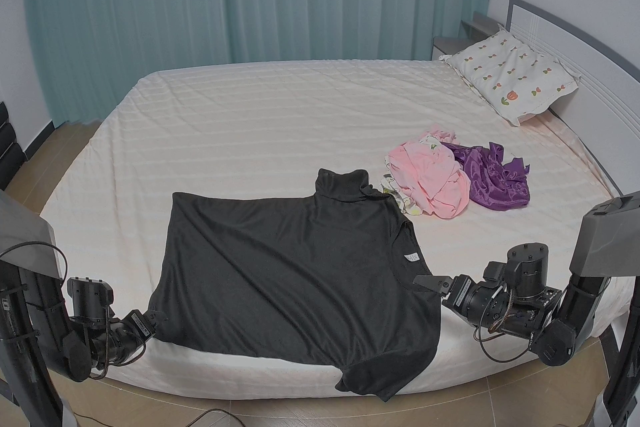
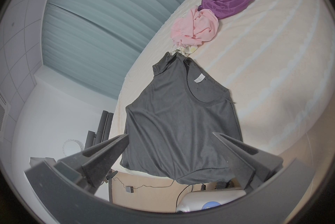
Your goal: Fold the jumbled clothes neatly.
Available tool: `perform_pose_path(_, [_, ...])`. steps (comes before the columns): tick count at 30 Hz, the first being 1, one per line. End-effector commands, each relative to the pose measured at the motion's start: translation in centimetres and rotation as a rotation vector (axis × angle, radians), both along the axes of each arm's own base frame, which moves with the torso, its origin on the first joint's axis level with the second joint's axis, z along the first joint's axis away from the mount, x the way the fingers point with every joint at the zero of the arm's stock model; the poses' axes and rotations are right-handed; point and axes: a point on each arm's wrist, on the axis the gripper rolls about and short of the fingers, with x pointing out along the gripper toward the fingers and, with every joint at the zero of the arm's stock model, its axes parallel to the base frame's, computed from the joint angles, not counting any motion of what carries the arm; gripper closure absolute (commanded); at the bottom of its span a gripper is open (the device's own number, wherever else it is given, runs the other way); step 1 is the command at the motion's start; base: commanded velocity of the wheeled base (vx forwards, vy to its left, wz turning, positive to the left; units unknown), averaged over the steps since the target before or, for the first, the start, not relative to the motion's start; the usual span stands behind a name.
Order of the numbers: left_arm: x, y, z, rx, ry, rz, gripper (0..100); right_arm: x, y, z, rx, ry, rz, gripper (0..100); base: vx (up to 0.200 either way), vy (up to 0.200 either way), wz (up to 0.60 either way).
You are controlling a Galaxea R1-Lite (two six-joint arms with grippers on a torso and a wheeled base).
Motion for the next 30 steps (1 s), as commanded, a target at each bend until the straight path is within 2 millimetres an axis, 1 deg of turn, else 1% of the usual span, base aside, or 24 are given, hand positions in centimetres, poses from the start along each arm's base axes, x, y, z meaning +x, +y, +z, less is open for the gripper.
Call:
perform_pose_path(1, [0.0,0.3,-3.6,0.072,0.084,0.005,0,-0.5,-0.2,-0.4,-0.009,0.019,0.001,0,0.000,0.000,0.00])
perform_pose_path(6, [0.4,0.2,-4.7,0.153,0.068,0.020,0,-0.5,-0.2,-0.7,-0.014,0.025,0.002,0,0.000,0.000,0.00])
perform_pose_path(10, [0.8,0.1,-4.8,0.158,0.041,0.016,0,-0.4,-0.2,-0.9,-0.011,0.021,0.000,0,0.000,0.000,0.00])
perform_pose_path(17, [2.1,-0.8,-4.9,0.159,-0.013,-0.021,0,-0.6,-0.3,-1.1,-0.013,0.022,0.001,0,0.000,0.000,0.00])
perform_pose_path(18, [2.3,-0.9,-4.9,0.159,-0.020,-0.020,100,-0.6,-0.3,-1.1,-0.014,0.023,-0.001,0,0.000,0.000,0.00])
perform_pose_path(20, [2.4,-0.7,-4.8,0.161,-0.028,-0.014,100,-0.7,-0.4,-1.2,-0.020,0.027,-0.002,0,0.000,0.000,0.00])
perform_pose_path(25, [1.6,-0.3,-4.5,0.162,-0.005,0.007,100,-0.3,-0.9,-1.3,-0.063,0.015,0.002,0,0.000,0.000,0.00])
perform_pose_path(27, [1.4,0.1,-4.0,0.165,-0.013,0.025,100,0.1,-1.2,-1.9,-0.110,0.014,0.014,0,0.000,0.000,0.00])
perform_pose_path(30, [0.5,0.4,-3.3,0.166,-0.002,0.039,100,1.0,-1.9,-3.2,-0.203,0.035,0.031,0,0.000,0.000,0.00])
